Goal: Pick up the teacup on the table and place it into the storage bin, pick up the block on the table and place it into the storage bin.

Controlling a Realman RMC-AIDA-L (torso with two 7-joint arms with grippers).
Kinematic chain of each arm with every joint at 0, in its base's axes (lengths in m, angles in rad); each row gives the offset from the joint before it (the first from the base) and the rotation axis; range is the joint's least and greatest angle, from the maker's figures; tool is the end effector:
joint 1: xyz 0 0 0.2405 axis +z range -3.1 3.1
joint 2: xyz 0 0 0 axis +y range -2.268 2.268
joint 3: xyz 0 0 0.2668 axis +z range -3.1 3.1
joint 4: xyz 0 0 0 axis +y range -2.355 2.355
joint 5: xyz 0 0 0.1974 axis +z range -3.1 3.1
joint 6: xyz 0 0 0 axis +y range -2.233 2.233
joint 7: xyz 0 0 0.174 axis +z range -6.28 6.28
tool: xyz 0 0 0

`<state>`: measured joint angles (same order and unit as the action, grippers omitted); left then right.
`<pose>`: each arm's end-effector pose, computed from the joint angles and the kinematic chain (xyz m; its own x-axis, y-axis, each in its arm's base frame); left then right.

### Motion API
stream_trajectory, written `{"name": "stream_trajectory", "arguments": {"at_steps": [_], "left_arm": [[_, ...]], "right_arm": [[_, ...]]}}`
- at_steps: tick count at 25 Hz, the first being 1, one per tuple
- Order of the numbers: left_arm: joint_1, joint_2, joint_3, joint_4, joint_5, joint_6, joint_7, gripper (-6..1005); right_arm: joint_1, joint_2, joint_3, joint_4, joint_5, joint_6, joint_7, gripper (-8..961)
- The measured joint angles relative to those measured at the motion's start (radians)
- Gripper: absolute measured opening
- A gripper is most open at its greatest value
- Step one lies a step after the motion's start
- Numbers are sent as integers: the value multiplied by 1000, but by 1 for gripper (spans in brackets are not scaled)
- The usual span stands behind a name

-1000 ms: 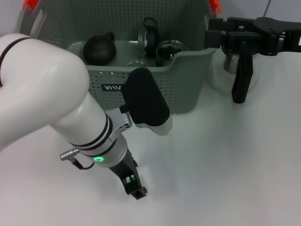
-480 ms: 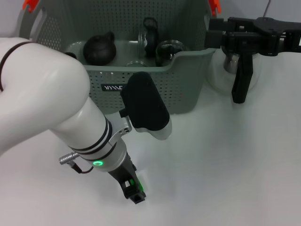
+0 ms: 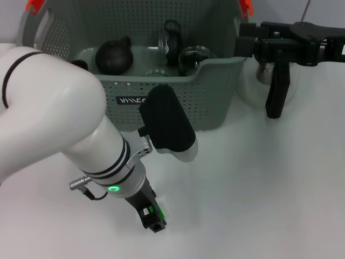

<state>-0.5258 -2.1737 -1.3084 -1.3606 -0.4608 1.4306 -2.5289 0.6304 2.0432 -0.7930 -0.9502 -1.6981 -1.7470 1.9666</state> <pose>-0.1913 0.2942 -0.1230 0.8191 0.3535 -0.4518 0.2484 -0.9285 -0.2762 0.1397 0.3582 0.0360 0.6317 -0.4364 -0.6407 -0.4587 -0.8767 0.1449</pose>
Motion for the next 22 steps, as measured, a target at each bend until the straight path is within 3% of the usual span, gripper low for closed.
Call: {"name": "stream_trajectory", "arguments": {"at_steps": [11,16,18,22], "left_arm": [[2,2,-2,-28,11,10,-10,473],[7,2,-45,-99,8,65,-2,405],[9,2,-111,-152,4,103,12,413],[-11,5,-370,-236,-22,181,78,430]], "right_arm": [[-2,0,3,1,0,-1,-1,947],[-5,0,3,1,2,-2,-2,947],[-6,0,3,1,4,-2,-3,946],[-7,-1,3,1,6,-15,-10,946]]}}
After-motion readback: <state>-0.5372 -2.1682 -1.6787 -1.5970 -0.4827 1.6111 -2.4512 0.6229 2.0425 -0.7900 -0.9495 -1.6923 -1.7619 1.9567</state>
